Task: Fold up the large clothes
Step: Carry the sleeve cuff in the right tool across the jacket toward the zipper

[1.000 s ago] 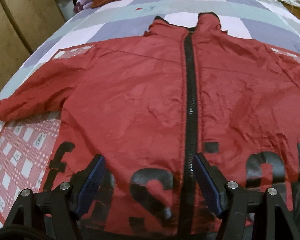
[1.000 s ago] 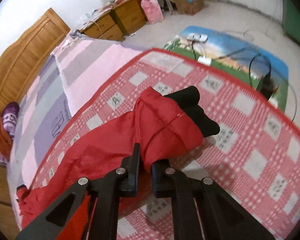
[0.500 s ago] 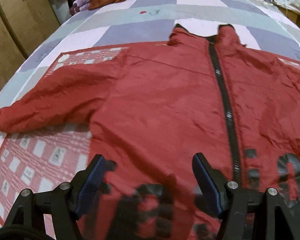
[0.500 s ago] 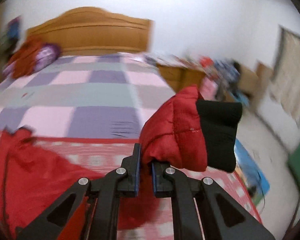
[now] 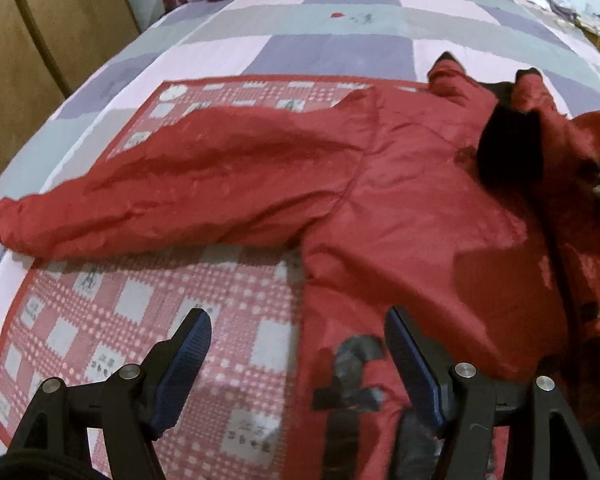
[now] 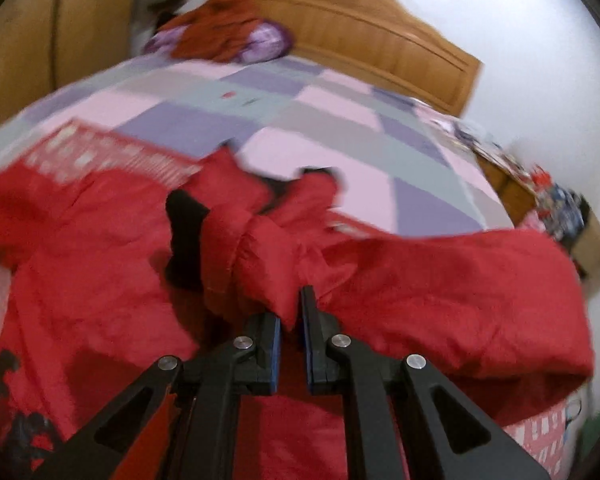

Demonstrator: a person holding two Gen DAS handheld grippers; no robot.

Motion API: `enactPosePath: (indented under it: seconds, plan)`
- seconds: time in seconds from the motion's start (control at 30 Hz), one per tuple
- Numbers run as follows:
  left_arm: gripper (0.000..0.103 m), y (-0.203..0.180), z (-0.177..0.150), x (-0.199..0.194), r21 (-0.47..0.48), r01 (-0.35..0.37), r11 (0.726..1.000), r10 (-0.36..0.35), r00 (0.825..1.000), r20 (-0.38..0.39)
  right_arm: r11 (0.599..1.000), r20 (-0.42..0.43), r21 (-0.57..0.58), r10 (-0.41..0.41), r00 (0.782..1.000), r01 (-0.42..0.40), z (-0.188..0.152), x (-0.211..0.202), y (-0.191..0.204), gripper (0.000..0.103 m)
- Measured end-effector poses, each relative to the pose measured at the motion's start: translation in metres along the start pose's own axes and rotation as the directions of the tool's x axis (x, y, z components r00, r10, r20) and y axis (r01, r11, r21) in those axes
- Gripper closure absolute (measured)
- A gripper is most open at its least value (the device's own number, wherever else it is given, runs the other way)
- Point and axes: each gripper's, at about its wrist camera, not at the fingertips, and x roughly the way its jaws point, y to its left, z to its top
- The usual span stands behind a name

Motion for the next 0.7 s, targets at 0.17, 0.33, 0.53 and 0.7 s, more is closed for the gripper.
enactPosePath:
  seconds: [0.17, 0.33, 0.53, 0.7]
  plan:
    - [0.028, 0.006, -0.01, 0.012, -0.009, 0.023, 1.0, -0.023, 1.0, -0.019, 0.999, -0.032, -0.022, -0.043, 0.999, 0.043, -0.002, 0.019, 0.027, 0.094]
    - [0.028, 0.008, -0.017, 0.012, -0.013, 0.043, 0.999, -0.043, 0.999, -0.002, 1.0, 0.11, -0.017, -0.019, 0.994, 0.021, 0.01, -0.013, 0.038, 0.094]
    - [0.028, 0.013, -0.015, 0.002, -0.029, 0.043, 0.999, -0.042, 0.998, 0.051, 0.976, 0.156, -0.076, 0.212, 0.965, -0.203, 0.032, -0.027, 0.064, 0.094]
    - [0.028, 0.016, -0.013, -0.002, -0.03, 0.037, 0.999, -0.035, 0.997, 0.063, 0.916, -0.006, 0.014, 0.4, 0.916, -0.4, 0.042, 0.002, 0.076, 0.093]
